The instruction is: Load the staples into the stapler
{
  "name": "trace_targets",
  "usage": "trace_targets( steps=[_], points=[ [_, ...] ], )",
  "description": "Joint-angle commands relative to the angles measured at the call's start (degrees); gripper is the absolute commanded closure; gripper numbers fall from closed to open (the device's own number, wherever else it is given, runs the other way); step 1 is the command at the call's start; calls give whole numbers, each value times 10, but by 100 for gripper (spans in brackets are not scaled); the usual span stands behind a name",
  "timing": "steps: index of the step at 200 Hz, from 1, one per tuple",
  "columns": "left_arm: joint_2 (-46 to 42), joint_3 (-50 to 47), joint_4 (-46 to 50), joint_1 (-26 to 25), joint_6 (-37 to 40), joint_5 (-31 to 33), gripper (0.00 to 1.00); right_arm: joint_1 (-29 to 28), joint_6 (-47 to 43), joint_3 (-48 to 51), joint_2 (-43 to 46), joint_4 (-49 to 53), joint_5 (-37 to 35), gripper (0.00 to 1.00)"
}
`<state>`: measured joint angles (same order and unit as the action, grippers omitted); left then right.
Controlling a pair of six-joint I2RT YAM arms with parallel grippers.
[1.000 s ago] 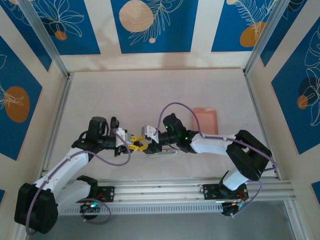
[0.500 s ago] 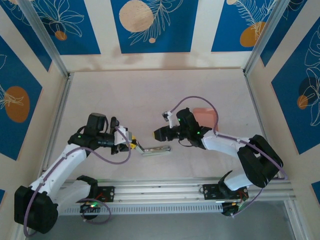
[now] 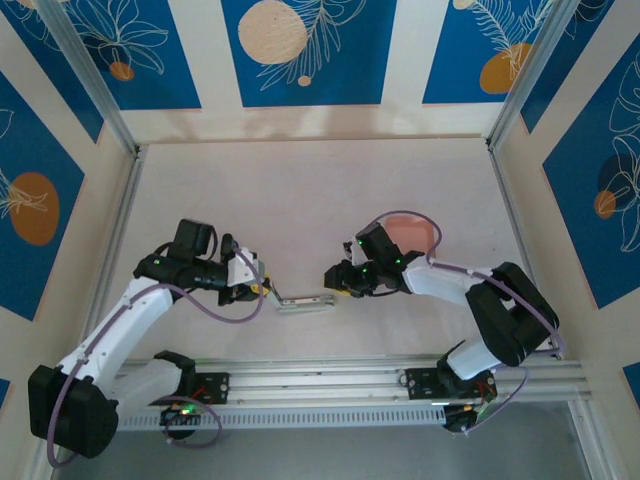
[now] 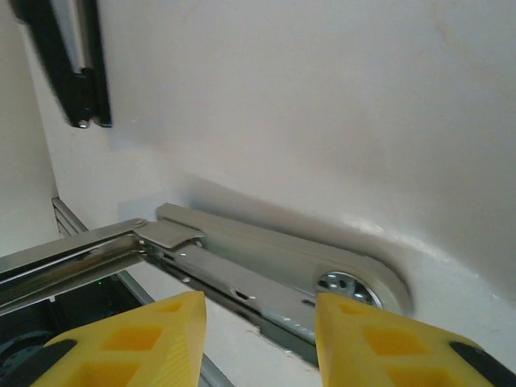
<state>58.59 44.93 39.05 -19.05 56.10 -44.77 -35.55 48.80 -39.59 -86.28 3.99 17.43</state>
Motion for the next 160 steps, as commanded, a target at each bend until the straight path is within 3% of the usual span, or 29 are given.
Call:
trace_targets(
  steps=[1, 160],
  points=[
    [-1, 29, 15, -6, 23, -16, 76, 2, 12, 10, -18, 14, 25, 60],
    [17, 48, 19, -6, 8, 8, 76, -20, 18, -3, -80, -28, 71, 69]
  ],
)
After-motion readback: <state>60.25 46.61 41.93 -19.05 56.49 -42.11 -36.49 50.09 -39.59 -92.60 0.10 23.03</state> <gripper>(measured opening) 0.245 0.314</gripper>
